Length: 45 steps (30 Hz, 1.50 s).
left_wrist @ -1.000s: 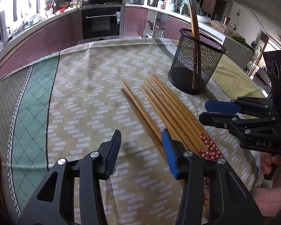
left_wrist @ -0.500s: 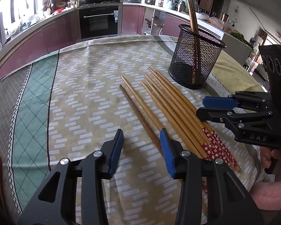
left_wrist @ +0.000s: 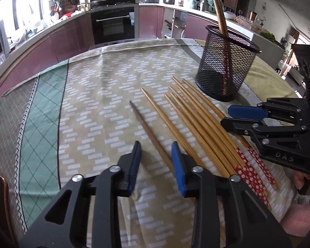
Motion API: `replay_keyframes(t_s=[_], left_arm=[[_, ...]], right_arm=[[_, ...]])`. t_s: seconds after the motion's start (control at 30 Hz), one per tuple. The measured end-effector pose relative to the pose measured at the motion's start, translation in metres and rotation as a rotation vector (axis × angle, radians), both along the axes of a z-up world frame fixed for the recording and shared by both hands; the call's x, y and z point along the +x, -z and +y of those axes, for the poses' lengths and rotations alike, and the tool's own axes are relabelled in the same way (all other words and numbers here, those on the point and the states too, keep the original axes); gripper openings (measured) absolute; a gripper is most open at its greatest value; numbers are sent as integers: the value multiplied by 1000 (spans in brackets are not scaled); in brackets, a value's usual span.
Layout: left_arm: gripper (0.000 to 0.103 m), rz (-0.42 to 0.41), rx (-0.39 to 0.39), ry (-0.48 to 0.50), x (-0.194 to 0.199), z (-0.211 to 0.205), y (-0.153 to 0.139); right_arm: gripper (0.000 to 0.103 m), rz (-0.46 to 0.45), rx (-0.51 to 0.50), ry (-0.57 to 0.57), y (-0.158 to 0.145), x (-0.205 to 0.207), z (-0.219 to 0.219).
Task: Organize utensils
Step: 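Grasp another chopstick with the right gripper while the left gripper grasps one, then lift both held chopsticks upright above the mesh cup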
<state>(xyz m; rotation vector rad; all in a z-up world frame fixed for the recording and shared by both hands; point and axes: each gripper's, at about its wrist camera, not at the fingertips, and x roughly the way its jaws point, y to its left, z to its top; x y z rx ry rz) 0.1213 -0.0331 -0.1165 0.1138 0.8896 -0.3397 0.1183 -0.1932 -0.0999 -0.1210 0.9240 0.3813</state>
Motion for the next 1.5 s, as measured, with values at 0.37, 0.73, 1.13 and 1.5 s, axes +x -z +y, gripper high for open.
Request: replay_keyframes(t_s=[0.37,0.73,1.13,1.5], left_arm=[[9,11,-62,-57,2,11,-2],[8,-11,-124,-38,-8,18,-20],[7,-90,-264,50,-19,24,-72],[7,-198,-360,111,-27,29,-125]], right_arm=[[6,28,78,19,-1,0,-13],[6,-12,150,-24,-21,-15,-26],[6,-105,263,-43,-63,-29,-43],[6,-205,319,-12,-98,-30,-66]])
